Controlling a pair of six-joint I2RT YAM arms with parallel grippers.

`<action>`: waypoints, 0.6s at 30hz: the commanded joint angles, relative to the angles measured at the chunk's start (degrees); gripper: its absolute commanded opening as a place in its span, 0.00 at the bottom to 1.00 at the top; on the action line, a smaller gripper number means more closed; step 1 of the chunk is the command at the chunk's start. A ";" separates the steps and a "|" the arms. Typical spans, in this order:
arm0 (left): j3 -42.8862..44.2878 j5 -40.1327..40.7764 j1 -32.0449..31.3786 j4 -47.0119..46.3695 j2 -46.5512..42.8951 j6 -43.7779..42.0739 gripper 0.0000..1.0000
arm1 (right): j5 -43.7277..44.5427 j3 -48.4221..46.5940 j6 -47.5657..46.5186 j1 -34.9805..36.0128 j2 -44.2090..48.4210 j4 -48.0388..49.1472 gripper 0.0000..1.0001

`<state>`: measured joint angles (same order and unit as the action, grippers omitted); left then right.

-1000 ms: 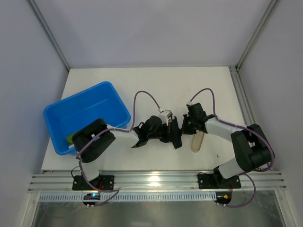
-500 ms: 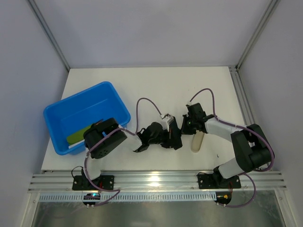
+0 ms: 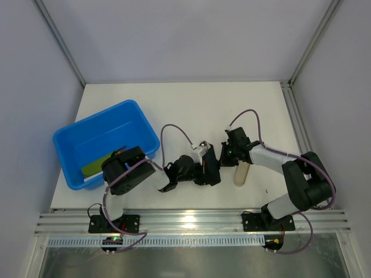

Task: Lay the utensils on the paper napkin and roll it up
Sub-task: Roll the napkin at the center of the board.

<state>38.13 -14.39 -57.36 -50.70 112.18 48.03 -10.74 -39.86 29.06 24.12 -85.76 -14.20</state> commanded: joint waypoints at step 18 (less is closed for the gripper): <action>-5.97 9.72 -0.82 27.48 -16.37 -7.95 0.00 | 3.10 6.37 3.46 5.67 2.43 0.13 0.04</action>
<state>31.22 -9.30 -58.02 -37.10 99.00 44.69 -11.40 -35.64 32.91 29.32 -82.78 -10.87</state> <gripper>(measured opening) 0.002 0.037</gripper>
